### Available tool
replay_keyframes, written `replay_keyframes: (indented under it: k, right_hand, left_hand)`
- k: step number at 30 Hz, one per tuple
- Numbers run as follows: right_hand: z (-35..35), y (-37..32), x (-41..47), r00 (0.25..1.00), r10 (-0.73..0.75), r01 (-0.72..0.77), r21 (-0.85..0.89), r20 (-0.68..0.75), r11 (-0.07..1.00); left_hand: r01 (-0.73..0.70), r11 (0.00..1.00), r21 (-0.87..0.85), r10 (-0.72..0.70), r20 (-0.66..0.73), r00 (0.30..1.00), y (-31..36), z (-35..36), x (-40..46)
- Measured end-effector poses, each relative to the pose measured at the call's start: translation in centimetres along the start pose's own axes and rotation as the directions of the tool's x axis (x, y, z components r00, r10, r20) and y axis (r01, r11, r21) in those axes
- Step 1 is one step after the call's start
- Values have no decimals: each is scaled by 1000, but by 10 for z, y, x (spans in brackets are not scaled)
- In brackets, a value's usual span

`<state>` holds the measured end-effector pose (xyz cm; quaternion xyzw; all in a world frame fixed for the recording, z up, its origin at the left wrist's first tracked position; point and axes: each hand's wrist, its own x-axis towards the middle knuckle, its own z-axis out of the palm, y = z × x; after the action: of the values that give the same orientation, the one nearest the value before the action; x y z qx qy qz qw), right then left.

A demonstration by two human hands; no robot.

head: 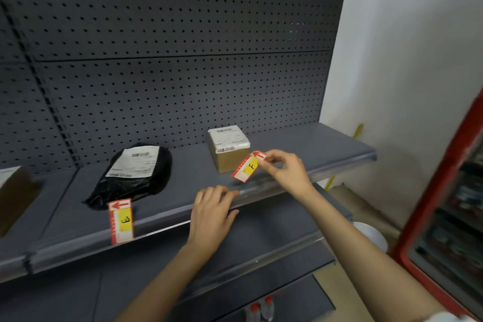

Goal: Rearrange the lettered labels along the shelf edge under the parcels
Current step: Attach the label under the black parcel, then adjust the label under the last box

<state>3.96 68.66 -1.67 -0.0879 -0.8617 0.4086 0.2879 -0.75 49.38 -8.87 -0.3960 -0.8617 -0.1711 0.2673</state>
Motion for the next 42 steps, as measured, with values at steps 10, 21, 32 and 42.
replay_keyframes:
  k: [10,21,32,42]
  right_hand:
    - [-36,48,32,979,-114,127,-70,167,989]
    - [-8,60,42,920,-217,225,13,325,974]
    - [1,66,29,869,-315,399,-166,381,902]
    - [21,15,21,827,-473,480,57,305,875]
  left_hand:
    - [137,980,143,-131,-49,990,27,44,24]
    - [253,910,329,-228,-111,967,37,54,21]
    - [361,896,257,-343,-115,932,53,46,13]
    - [537,830,150,-495,-244,834,25,-7,-10]
